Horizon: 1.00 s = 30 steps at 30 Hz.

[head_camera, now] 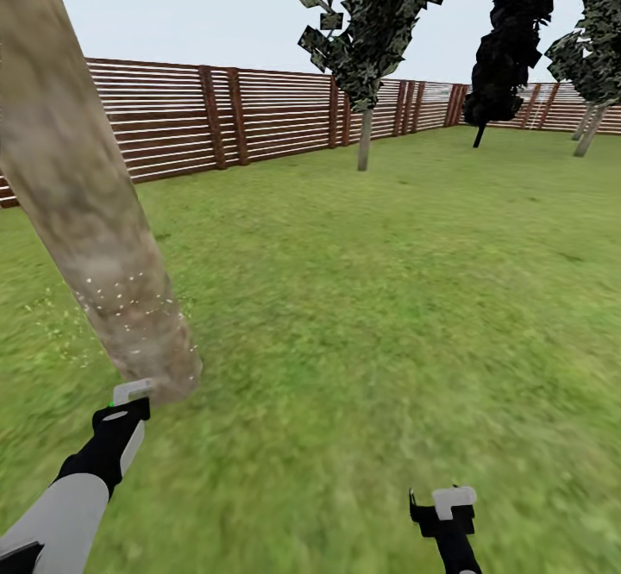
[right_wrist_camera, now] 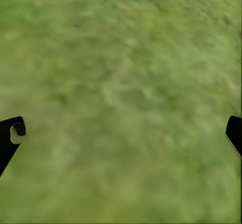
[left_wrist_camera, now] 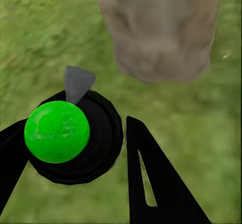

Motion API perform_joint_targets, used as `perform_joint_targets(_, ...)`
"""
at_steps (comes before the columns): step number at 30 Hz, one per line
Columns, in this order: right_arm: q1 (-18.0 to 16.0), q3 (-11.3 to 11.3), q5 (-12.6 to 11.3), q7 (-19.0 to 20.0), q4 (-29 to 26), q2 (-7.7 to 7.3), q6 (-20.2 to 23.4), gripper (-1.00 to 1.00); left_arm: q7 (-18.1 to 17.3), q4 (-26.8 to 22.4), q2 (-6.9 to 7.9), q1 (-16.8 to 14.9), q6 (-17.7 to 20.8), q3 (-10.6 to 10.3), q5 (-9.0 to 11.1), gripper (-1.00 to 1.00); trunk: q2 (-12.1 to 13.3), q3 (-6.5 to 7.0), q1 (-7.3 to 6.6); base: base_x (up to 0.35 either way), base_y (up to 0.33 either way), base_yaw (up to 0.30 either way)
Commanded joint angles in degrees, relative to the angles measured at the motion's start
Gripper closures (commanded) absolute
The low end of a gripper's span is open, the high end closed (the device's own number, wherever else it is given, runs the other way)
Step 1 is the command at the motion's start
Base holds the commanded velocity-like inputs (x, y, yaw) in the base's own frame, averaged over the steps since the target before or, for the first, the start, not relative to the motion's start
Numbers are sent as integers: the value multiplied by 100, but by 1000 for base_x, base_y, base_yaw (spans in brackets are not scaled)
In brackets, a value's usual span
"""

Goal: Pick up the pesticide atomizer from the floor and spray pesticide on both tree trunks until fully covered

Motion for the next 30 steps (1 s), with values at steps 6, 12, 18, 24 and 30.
perform_joint_targets(6,-3,28,53,-59,4,2,9,-100,2,-28,-15,-3,38,13,-61,100,-2,-5,1,39,-261,213)
perform_joint_targets(12,-3,28,53,-59,4,2,9,-100,5,-41,-61,-3,41,10,-69,100,-2,-5,1,3,-270,272)
perform_joint_targets(18,-3,28,53,-59,3,2,6,-100,5,-33,-61,-3,50,18,-62,100,-2,-5,1,147,-250,55)
perform_joint_targets(24,-3,28,53,-59,4,2,9,-100,4,-32,-63,-3,50,15,-62,100,-2,-5,1,233,-200,0)
perform_joint_targets(30,-3,28,53,-59,4,2,7,-100,4,-32,-62,-3,43,18,-61,100,-2,-5,1,236,-197,86)
